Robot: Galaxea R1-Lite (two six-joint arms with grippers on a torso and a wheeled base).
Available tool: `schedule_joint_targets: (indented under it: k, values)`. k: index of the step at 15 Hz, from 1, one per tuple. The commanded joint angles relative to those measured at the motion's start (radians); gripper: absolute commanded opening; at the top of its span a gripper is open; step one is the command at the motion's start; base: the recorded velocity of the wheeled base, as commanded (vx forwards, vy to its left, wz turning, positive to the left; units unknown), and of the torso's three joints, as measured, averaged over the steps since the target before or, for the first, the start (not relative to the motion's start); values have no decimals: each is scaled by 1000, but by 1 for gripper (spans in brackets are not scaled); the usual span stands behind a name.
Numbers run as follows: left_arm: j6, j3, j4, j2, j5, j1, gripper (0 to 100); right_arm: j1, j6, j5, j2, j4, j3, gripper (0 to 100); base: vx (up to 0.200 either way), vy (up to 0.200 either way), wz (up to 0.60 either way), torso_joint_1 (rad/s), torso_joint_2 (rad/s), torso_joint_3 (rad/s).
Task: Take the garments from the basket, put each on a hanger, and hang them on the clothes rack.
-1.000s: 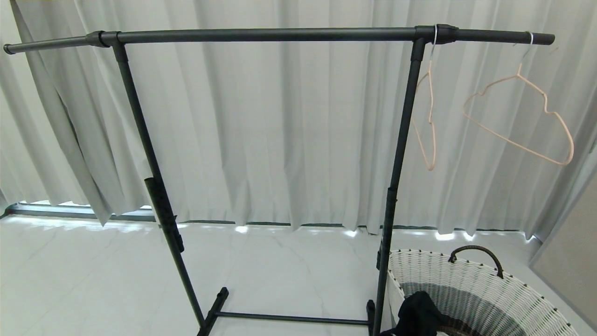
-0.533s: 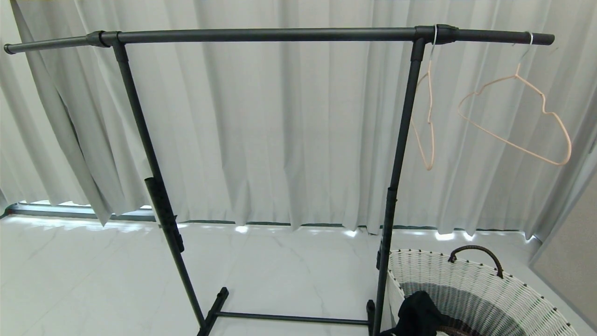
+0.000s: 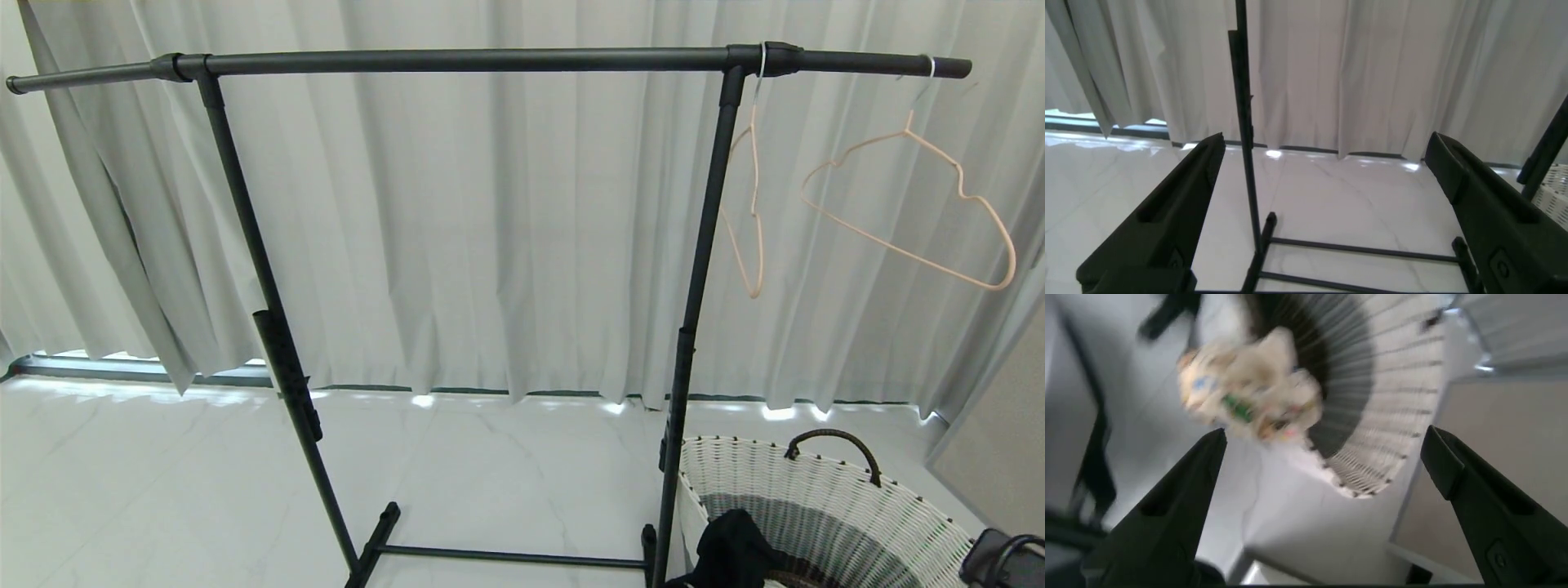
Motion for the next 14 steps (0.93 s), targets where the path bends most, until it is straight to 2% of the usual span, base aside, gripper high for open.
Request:
schedule_joint_targets:
  k: [1,6,8,14]
  values:
    - [0,0,-1,0,1,0,100,54,-22,3,241,-66,35,100,0,0,0,0,0,0]
    - [0,0,-1,0,0,0,100,65,-36,-6,597,-474,41,100,0,0,0,0,0,0]
    - [0,0,-1,0,1,0,100,65,-44,-46,653,-517,38,100,0,0,0,0,0,0]
    - [0,0,-1,0,0,0,100,-18,-42,-64,748,-519,-11,100,0,0,0,0,0,0]
